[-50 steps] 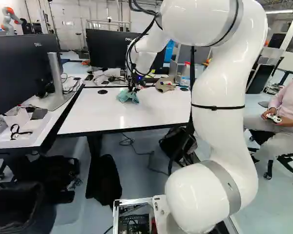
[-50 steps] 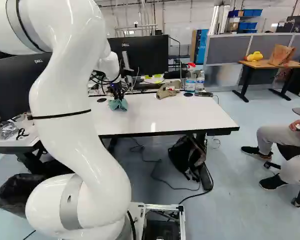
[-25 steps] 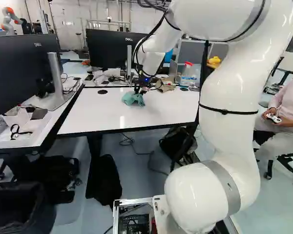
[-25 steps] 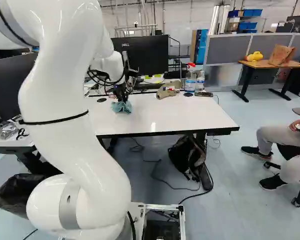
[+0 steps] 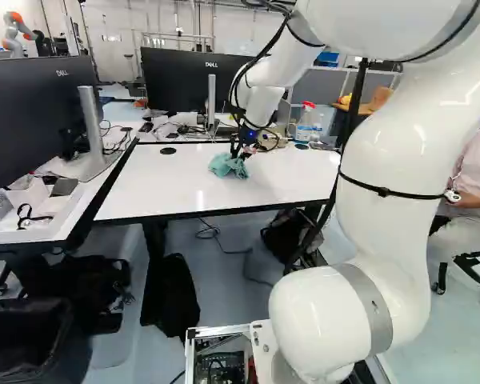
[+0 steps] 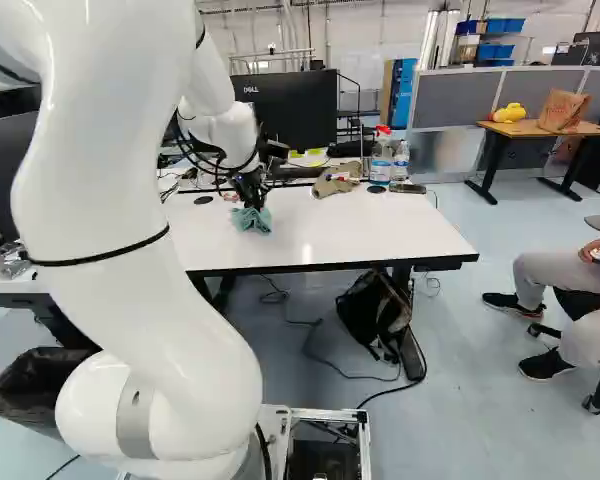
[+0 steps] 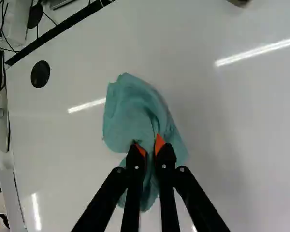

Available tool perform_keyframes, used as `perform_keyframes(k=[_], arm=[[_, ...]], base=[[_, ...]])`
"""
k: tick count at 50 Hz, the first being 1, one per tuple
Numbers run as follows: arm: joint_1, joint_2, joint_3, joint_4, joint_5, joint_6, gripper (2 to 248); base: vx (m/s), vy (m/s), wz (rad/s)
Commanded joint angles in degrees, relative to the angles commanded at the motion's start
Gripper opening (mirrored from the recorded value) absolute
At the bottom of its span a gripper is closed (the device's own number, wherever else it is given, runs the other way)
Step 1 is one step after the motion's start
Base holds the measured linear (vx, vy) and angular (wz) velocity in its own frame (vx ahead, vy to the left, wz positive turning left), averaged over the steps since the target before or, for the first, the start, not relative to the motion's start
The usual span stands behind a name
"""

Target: Clean the table with the green towel

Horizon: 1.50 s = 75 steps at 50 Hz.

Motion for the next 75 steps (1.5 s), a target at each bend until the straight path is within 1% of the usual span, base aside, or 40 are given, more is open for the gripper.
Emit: perform_keyframes(k=[16,46,52,59,75], arm=[[-2.54,3.39,3.85,0.0,0.0,0.0,41],[-2.57,3.39,3.85,0.0,0.0,0.0,41],[-2.69,3.94,3.94,0.0,0.0,0.0,41],[-3.65,4.54,3.59,0.0,0.0,0.0,41],[-6.67,5.01,1.56,0.0,0.0,0.0,41]], base=[[0.0,0.0,0.0],[0.0,0.0,0.0],[0.0,0.0,0.0],[0.0,0.0,0.0],[0.0,0.0,0.0]])
